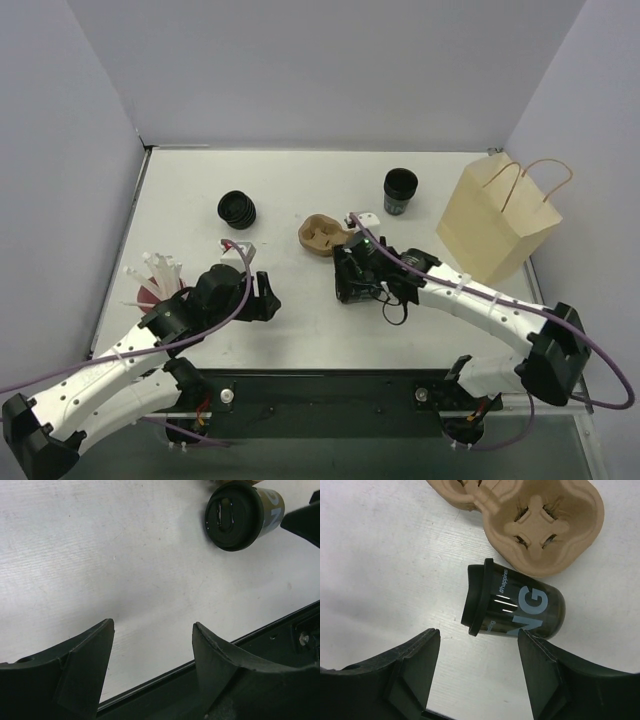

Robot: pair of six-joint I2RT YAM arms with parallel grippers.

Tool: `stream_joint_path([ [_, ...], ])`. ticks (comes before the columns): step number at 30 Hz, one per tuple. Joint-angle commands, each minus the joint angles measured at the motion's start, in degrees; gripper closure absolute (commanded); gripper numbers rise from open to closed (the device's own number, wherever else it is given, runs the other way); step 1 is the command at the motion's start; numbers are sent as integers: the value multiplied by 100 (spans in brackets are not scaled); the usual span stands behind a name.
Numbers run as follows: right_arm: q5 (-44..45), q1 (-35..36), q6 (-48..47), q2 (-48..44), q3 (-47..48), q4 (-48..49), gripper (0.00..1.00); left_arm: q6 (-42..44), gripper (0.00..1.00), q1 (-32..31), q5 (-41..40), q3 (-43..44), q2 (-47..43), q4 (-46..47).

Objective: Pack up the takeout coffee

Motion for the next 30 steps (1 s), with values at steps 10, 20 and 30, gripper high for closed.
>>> stream_joint_path([
  [10,874,225,47,1847,1462,-982,36,52,27,-236,-295,-36,-461,-73],
  [20,1032,313,161,2471,1550,-1096,45,96,27,-236,-409,-27,-487,-64],
  [30,1182,322,284,2191,1322,-1254,67,61,26,-227,-489,-10,-663,-99],
])
